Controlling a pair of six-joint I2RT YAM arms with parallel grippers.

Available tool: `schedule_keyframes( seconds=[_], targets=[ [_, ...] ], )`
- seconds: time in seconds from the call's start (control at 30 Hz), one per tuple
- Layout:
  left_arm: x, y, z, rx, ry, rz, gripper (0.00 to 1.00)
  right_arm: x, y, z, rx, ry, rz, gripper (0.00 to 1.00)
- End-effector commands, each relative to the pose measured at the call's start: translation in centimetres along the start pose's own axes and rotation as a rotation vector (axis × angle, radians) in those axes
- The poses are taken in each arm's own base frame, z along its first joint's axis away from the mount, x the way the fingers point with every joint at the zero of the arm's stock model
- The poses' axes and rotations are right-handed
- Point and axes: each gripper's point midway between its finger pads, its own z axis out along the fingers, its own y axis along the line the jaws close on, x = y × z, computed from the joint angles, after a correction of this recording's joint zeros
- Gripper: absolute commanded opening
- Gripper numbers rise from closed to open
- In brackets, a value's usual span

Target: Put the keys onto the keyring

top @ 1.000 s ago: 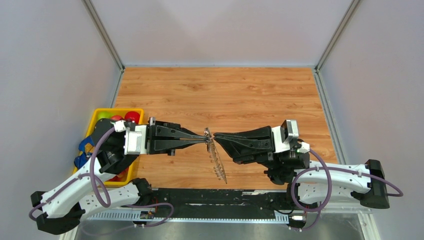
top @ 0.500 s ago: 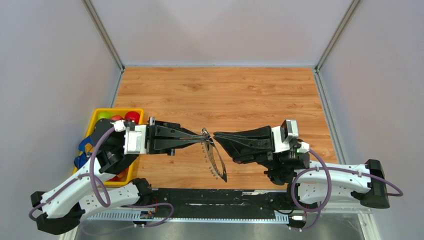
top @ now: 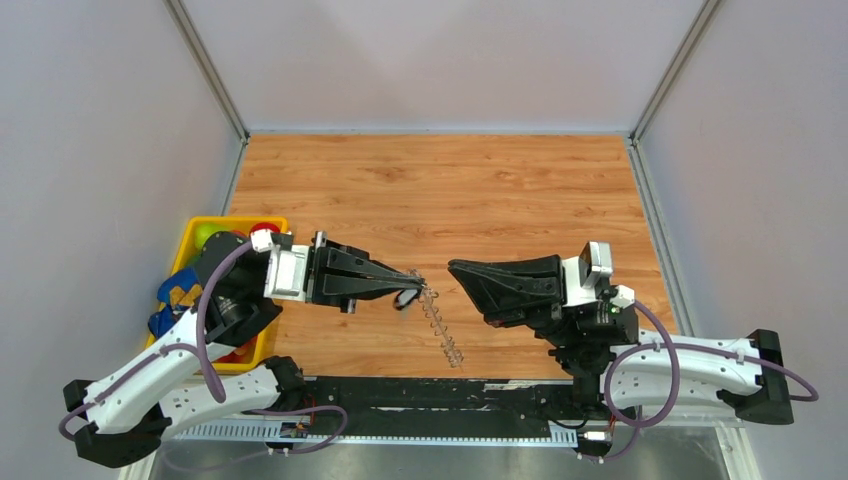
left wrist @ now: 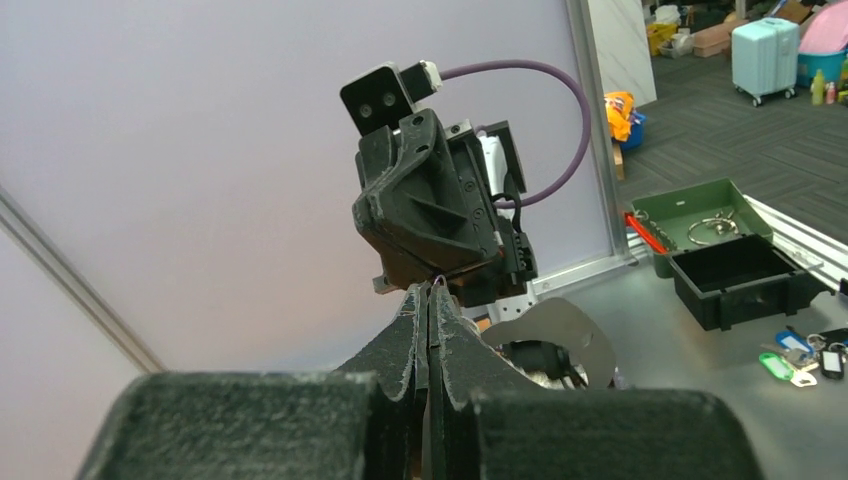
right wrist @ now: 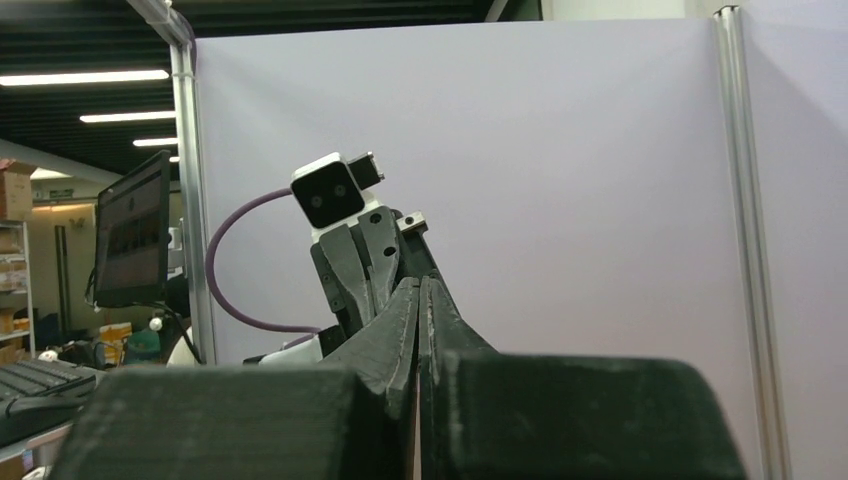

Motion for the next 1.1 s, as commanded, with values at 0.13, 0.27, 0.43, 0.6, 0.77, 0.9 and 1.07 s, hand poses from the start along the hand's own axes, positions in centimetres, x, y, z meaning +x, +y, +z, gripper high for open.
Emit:
schedule_keyframes(
  seconds=[0.13,0.27,0.43,0.6,0.77,0.9,1.07],
  targets=[
    [-2.5,-0.4,0.1,0.019,-0.044,0.006,0.0,-1.4,-0.9,-0.8,0.063,-0.052,0.027,0.0],
    [-2.4,-0.4,0.1,0.019,-0.032,-0.001,0.0,-0.9,-1.5,-0.8,0.093,-0.013,0.0,0.05],
    [-1.8,-0.3,0.1,0.019,-0.001,-0.014,0.0,-0.4,-2.1,-1.1,0.117,0.112,-0.085,0.22],
    [-1.5,-0.5,-0.1,0.02,0.028,-0.027,0.0,0.8,-1.9,-1.5,0.073,0.324,-0.192,0.28],
    [-1.3,-0.7,-0.4,0.018,0.052,-0.041,0.0,1.1,-1.1,-2.0,-0.005,0.473,-0.257,0.33],
    [-0.6,-0.9,-0.7,0.019,0.084,-0.071,0.0,2.1,-0.4,-2.7,-0.074,0.618,-0.275,0.41],
    [0.1,-1.3,-1.0,0.021,0.117,-0.103,0.0,3.6,0.6,-3.7,-0.165,0.734,-0.286,0.5]
  ],
)
